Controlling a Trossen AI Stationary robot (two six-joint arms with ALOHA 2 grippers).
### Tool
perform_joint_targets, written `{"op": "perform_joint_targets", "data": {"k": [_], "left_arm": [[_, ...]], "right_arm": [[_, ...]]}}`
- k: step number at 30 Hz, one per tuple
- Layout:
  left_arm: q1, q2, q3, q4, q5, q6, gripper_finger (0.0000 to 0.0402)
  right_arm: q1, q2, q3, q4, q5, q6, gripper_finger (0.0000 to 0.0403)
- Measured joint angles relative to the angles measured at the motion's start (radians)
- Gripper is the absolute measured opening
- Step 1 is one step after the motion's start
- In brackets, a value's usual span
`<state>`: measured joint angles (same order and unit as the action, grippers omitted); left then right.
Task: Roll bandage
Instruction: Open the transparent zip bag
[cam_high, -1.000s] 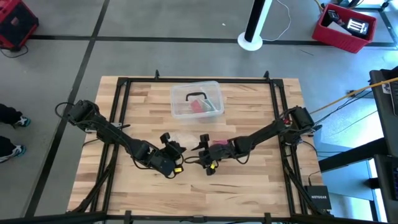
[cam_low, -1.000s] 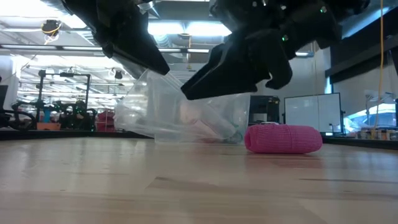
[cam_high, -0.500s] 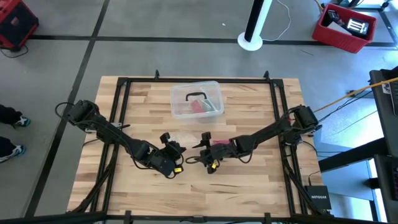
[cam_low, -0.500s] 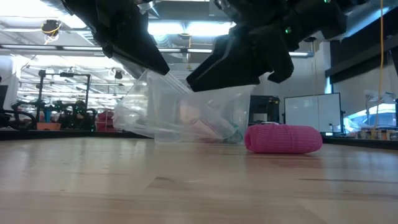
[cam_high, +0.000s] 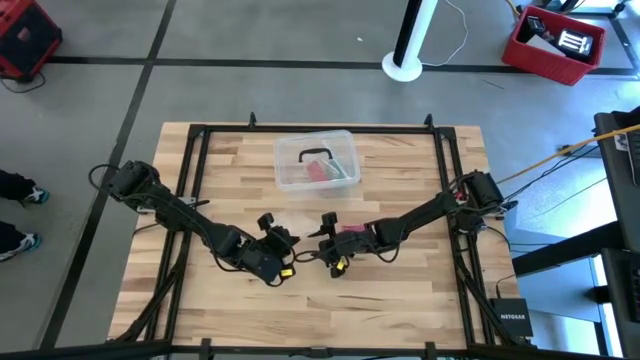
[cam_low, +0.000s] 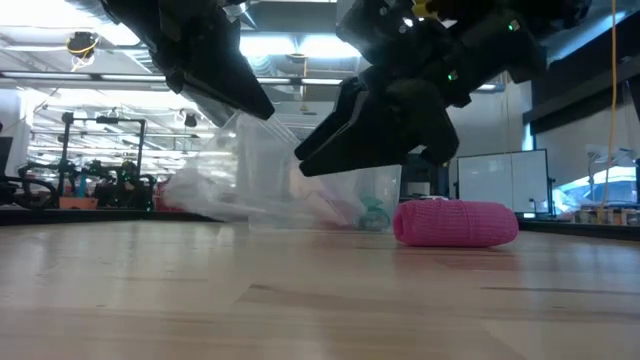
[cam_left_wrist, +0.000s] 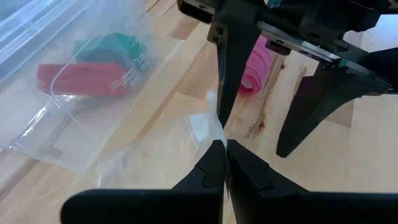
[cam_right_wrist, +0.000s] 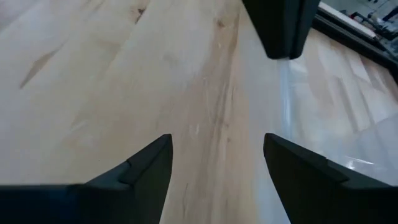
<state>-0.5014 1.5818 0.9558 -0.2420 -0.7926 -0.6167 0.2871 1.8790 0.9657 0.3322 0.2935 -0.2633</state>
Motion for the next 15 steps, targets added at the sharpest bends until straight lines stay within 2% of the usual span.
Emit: {"op": "perform_joint_targets", "data": {"k": [5,15], "left_arm": [[-0.001,0.000,0.000,-0.001,0.000,0.005,0.0000],[-0.001,0.000,0.000,-0.004,0.000,0.004,0.0000]], "right_arm": [[0.001,-0.002,0.000,-0.002,0.075,-0.031,0.0255],[0.014,-0.055,0.000,-0.063,0.054,-0.033,0.0255]]}}
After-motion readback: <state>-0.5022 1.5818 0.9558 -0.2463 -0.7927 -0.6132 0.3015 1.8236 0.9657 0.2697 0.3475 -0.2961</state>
